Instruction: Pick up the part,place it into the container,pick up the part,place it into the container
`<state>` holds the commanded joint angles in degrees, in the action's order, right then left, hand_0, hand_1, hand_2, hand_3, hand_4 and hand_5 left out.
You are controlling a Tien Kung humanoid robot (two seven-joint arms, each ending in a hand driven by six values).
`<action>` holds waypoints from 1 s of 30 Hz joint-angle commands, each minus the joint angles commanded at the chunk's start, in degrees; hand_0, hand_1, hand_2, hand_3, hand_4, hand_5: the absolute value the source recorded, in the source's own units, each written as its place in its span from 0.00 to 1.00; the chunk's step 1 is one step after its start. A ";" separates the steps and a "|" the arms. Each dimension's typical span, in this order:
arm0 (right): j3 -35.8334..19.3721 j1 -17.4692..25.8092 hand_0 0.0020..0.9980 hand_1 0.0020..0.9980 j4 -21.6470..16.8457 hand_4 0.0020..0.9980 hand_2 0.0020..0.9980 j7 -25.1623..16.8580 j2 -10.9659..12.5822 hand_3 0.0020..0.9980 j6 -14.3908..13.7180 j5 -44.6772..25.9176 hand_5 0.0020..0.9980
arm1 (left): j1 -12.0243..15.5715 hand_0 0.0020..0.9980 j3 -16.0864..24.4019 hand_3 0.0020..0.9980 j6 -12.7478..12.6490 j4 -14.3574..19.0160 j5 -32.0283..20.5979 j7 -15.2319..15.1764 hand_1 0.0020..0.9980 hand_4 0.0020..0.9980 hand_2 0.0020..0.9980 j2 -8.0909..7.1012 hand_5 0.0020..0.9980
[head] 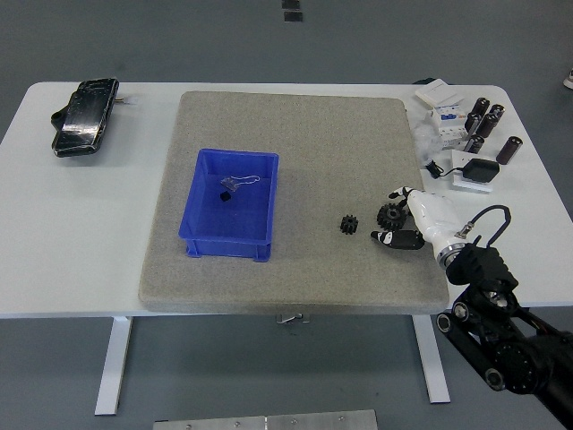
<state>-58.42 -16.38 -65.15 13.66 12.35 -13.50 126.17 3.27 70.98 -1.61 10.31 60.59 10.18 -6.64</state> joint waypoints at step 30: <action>10.37 -9.31 0.53 0.48 -5.54 0.28 0.47 -1.48 -3.52 0.45 -6.36 0.20 0.00 | 0.14 0.64 -0.17 0.58 -0.17 0.00 -0.33 -0.60 0.61 0.64 0.58 0.23 0.33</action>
<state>-48.05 -25.69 -70.70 12.18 8.84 -19.86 126.37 3.41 70.81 -1.78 10.31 60.27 9.58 -6.42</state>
